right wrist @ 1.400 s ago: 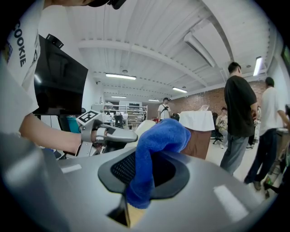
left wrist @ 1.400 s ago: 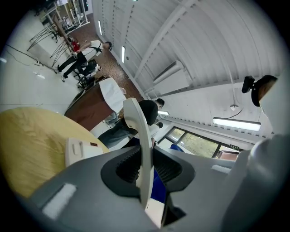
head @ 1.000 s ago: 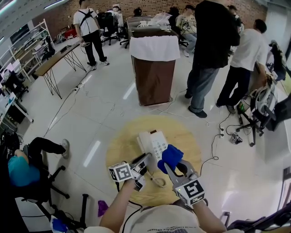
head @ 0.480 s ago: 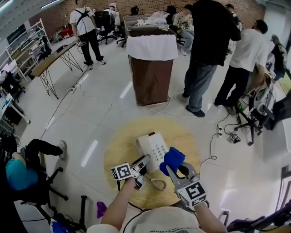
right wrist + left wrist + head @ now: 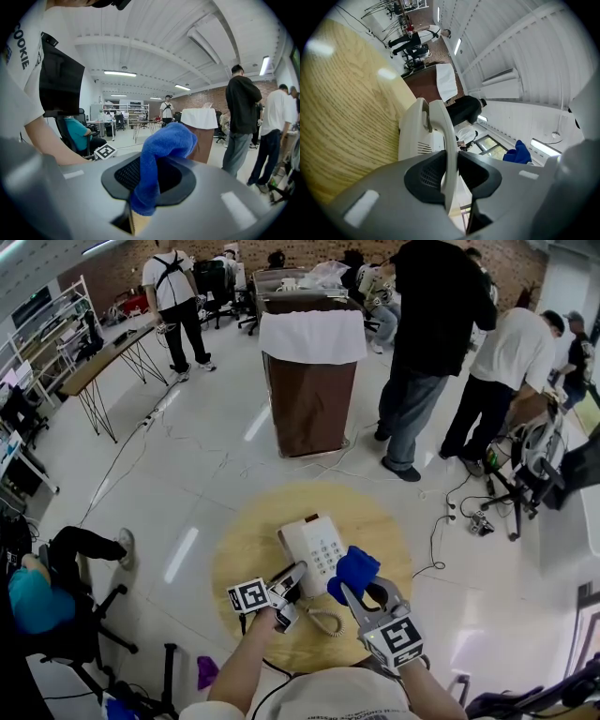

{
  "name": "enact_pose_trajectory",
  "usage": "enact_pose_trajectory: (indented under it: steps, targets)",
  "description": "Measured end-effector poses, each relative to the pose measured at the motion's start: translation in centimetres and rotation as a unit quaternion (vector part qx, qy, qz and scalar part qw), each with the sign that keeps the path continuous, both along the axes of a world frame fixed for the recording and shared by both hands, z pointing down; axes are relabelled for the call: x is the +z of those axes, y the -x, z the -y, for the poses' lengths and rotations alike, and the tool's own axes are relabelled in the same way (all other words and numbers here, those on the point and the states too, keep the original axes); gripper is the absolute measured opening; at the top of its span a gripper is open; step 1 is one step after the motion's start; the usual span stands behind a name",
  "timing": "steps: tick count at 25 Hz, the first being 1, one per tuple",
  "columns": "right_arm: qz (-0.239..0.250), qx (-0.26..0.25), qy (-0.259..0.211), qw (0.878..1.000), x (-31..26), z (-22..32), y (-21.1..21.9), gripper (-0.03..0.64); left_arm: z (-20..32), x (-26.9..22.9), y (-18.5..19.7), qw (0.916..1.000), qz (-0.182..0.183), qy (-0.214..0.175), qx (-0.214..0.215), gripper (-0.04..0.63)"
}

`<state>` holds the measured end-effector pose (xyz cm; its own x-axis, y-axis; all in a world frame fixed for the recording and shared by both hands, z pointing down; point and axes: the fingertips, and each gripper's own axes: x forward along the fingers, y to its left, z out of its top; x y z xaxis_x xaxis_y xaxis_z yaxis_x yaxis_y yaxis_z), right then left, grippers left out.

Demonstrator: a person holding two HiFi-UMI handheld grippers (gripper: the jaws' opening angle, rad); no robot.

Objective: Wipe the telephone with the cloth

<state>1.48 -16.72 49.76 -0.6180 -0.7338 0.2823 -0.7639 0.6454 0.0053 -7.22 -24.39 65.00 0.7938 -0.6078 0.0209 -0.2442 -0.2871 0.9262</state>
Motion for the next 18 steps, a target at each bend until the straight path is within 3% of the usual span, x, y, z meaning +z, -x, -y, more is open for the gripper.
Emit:
enact_pose_trajectory:
  steps: [10, 18]
  targets:
    - [0.002, -0.007, 0.006, 1.0, 0.2, 0.2, 0.6, 0.071, 0.0, 0.7, 0.4, 0.9997, 0.003, 0.025, -0.002, 0.081]
    - [0.005, -0.012, 0.006, 1.0, 0.0, 0.0, 1.0, 0.071, -0.2, 1.1, 1.0, 0.9982, 0.051, 0.032, -0.002, 0.123]
